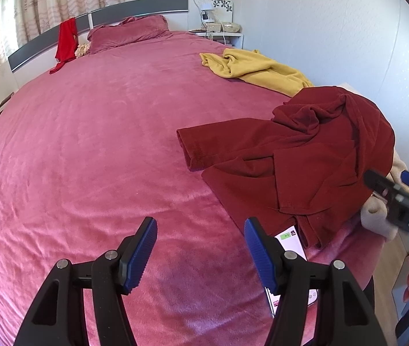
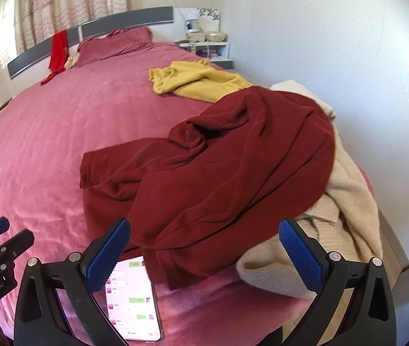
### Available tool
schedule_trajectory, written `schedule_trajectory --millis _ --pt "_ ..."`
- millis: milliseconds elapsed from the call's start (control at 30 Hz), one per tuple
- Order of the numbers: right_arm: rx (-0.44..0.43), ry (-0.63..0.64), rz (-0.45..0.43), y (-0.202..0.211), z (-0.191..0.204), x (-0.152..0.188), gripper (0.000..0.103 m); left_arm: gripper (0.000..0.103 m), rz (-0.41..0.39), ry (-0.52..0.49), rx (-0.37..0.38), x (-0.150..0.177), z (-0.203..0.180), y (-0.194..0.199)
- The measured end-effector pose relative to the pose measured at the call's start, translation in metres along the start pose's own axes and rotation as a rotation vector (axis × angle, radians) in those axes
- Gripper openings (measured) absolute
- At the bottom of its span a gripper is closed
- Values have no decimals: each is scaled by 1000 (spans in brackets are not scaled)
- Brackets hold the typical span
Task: Fold clothes
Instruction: 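Move both grippers toward the crumpled dark red garment on the bed, then grasp the dark red garment with the right gripper and lift it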
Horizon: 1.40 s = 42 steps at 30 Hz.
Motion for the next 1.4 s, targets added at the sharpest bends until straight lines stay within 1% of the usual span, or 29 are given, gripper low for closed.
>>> schedule_trajectory --millis 100,233,333,433,500,600,667,800,900,1033,1133,1200,1300,1333,1367,1400 --pt "16 -39 -12 -1 -19 -10 103 64 -1 -17 -1 -3 -2 -2" --pt "47 -129 -6 -7 -51 -28 103 64 -9 -23 -1 -11 -7 -4" --pt "43 -142 -13 -16 -62 -45 103 64 -8 -32 9 -16 -13 -6" --pt "41 -56 -43 -29 -54 -71 103 64 -6 -45 9 -16 -15 -6" --pt "78 53 -61 -46 -48 -93 103 64 -6 -47 5 -15 -13 -5" --pt "112 171 -44 -73 -40 -113 103 64 3 -31 -4 -13 -6 -5" --pt "135 212 -14 -88 -39 -119 103 64 18 -12 -13 -10 1 -8" --pt "141 252 43 -106 -41 -117 103 64 52 26 -27 -2 12 -14" --pt "131 248 88 -116 -44 -111 103 64 71 44 -25 4 16 -16" --pt "117 246 80 -127 -49 -111 103 64 70 46 -34 10 21 -15" --pt "118 307 114 -143 -51 -104 103 64 83 60 -38 15 26 -18" --pt "142 341 150 -154 -58 -97 103 64 93 75 -46 18 30 -21" --pt "172 352 210 -170 -72 -82 103 64 104 92 -55 23 35 -24" --pt "180 356 209 -173 -76 -79 103 64 105 99 -57 24 37 -24" --pt "185 363 187 -172 -78 -79 101 64 107 100 -61 25 39 -25" --pt "192 367 160 -170 -80 -80 87 64 110 105 -62 26 40 -26"
Point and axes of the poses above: each gripper's, at about its wrist camera, not at the fingertips, and y roughly against the way its jaws point, z to its left, x to its underside, the point moved 7 cm from there along -y, roughly the way its jaws point, and after that the axes turned 10 degrees about -z, right-handed, at the moved point
